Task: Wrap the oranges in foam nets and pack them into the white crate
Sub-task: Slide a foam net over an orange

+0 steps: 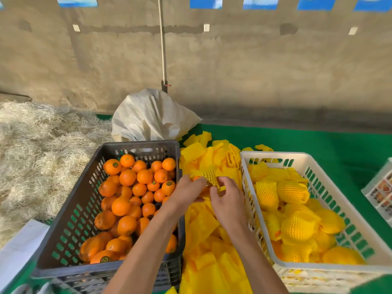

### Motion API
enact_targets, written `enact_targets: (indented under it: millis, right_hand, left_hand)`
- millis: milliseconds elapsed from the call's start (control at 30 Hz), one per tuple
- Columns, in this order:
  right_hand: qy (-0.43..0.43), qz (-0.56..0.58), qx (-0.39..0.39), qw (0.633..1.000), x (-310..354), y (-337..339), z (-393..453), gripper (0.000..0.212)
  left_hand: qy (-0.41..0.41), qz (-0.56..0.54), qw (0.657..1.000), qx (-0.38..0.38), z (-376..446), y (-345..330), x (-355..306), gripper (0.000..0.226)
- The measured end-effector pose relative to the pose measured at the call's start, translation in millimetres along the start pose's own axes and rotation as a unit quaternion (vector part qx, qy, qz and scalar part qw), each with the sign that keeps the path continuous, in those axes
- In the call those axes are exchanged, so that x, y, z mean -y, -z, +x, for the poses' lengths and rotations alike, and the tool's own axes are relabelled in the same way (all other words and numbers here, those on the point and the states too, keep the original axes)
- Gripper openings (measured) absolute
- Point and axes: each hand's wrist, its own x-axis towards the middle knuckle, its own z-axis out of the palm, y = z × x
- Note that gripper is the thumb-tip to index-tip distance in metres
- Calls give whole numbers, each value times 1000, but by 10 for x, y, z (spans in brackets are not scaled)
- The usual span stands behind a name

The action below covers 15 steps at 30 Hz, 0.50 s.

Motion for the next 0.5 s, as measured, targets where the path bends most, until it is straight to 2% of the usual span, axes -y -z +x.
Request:
enact_targets:
  millis: [133,233,367,433,500]
  right_hand:
    - [-31,-11,-62,998,-200,262,28,30]
    - [-48,-29,-103,993,-362,488,71,28]
    - [-48,-57,-152,986,-504,807,41,26]
    - [-47,-60,-169,983,-598,952,-10,26]
    - [-59,-72,-182,979,-716,1100,-38,25]
  left_hand:
    - [7,-68,993,99,10,-303,-39,56]
    - [-9,-31,996,79,82,-621,-39,61]
    - [-83,51,995,-8,212,-1174,1,43]
    - [-106,67,992,-1,246,-1440,22,36]
    - [-124,74,989,42,262,-1662,36,25]
